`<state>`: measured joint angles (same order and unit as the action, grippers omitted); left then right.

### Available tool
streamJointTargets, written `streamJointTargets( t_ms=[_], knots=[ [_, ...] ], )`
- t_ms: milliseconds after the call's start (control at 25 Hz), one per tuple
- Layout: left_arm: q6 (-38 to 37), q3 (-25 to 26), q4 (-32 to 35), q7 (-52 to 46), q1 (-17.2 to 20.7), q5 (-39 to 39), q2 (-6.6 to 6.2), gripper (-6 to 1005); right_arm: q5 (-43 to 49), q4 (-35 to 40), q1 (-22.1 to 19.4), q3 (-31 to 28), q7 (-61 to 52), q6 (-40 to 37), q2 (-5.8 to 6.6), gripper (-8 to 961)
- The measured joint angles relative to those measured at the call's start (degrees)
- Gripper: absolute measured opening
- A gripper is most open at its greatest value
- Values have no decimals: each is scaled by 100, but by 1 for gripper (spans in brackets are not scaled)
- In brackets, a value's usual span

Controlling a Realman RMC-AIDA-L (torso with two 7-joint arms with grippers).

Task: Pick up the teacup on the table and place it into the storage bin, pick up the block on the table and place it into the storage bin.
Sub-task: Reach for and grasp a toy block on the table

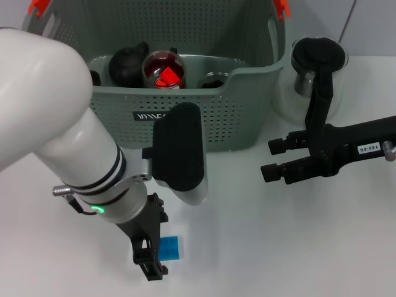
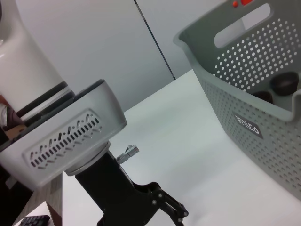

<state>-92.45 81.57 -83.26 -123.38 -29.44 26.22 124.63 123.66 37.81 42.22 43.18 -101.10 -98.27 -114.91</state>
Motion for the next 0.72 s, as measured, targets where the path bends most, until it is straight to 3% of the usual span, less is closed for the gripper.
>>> streamJointTargets(
  t_ms=[720],
  knots=[
    [554, -329, 464, -89, -116, 2, 0, 935, 0, -2, -3, -22, 3, 55, -5, 916]
  ],
)
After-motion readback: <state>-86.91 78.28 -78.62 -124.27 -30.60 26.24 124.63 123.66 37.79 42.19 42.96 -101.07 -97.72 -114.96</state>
